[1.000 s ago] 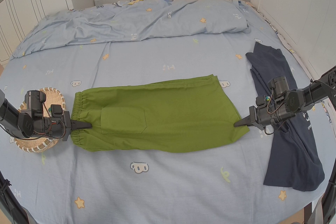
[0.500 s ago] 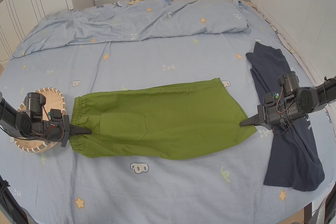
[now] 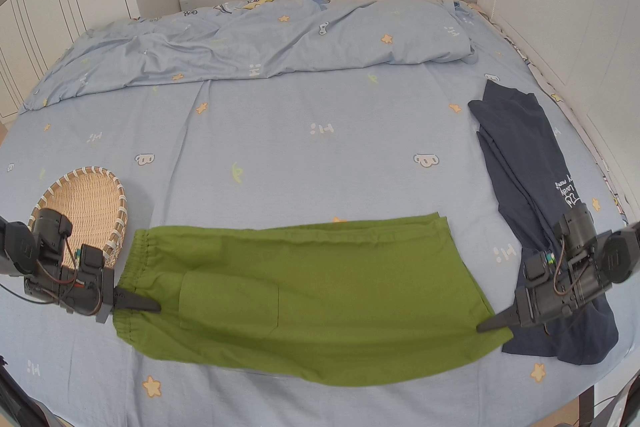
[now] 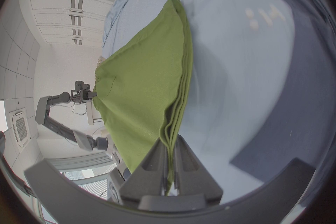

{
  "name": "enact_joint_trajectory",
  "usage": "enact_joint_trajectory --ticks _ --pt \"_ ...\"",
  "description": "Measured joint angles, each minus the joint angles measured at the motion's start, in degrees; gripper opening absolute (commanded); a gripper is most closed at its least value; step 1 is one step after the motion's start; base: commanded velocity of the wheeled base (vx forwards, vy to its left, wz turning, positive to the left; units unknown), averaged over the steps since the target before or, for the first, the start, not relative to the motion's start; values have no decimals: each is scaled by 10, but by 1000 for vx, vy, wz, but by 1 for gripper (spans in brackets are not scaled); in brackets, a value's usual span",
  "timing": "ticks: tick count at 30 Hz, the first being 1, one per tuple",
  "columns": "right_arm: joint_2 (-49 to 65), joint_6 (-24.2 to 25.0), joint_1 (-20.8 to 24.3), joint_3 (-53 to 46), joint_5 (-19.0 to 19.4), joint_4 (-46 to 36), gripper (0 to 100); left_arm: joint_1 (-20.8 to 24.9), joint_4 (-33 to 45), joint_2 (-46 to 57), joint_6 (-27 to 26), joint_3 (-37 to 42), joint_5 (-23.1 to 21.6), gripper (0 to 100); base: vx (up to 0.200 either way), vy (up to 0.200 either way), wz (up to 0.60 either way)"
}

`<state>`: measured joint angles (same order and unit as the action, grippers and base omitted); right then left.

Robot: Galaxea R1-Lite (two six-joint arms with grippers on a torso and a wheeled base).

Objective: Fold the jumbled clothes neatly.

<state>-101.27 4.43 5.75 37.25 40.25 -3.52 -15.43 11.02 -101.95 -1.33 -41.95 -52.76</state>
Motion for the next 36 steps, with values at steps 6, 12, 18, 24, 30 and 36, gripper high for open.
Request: enact_joint_trajectory --ticks 6,12,18,24,30,36 --pt "64 -8 14 -125 0 48 0 -31 34 19 -73 71 4 0 0 0 0" --pt "101 -8 22 -211 0 128 0 -48 43 31 -91 119 13 0 0 0 0" --pt "89 -8 24 -239 1 166 0 -53 34 35 -94 137 24 0 0 0 0" --pt "64 -8 25 -247 0 189 100 -50 1 36 -93 149 27 0 0 0 0" --pt "58 -8 20 -248 -1 195 100 -52 -2 39 -91 154 31 0 0 0 0" --pt "97 11 5 -228 -2 193 100 -54 20 59 -88 148 66 0 0 0 0"
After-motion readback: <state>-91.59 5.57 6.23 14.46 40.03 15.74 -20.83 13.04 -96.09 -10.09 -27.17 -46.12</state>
